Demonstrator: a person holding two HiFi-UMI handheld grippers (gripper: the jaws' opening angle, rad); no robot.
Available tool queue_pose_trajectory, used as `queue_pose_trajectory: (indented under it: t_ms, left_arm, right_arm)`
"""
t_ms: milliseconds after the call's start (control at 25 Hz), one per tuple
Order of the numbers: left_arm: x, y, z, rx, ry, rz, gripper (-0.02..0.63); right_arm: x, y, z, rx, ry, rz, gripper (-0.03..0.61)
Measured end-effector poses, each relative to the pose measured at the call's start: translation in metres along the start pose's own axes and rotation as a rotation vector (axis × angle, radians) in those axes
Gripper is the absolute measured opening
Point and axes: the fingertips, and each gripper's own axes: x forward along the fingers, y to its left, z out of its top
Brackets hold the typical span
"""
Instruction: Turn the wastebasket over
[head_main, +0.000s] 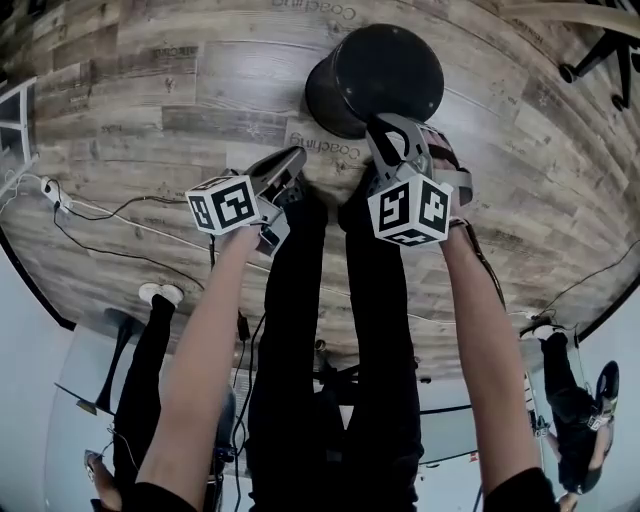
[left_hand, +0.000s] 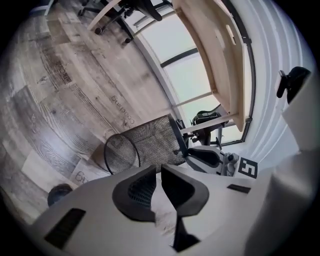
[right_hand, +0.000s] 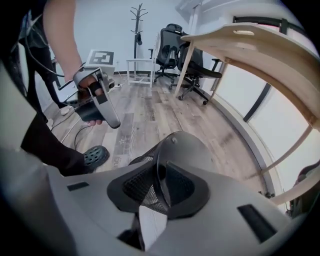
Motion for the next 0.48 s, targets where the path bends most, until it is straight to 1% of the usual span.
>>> queue_pose_trajectory:
  t_ms: [160, 280, 400, 480]
  left_arm:
    - [-0.009, 0.004, -0.001, 0.002, -0.021, 0.011, 0.046]
    - [-0.012, 0.0, -0.005, 0.007, -0.021, 0.006, 0.044]
    - [-0.013, -0.001, -0.007, 0.035, -0.007, 0.006, 0.043]
    - [-0.013, 0.0, -0.007, 0.059, 0.003, 0.013, 0.041]
  right_arm:
    - [0.004, 0.017, 0.0, -0.108, 0.032, -0.022, 0.094]
    - [0.008, 0.032, -0.011, -0.182, 0.069, -0.047, 0.094]
    - [0.015, 0.038, -0.027, -0.183, 0.104, -0.076, 0.091]
    - [0.022, 0.044, -0.039, -0.194, 0.121, -0.071, 0.069]
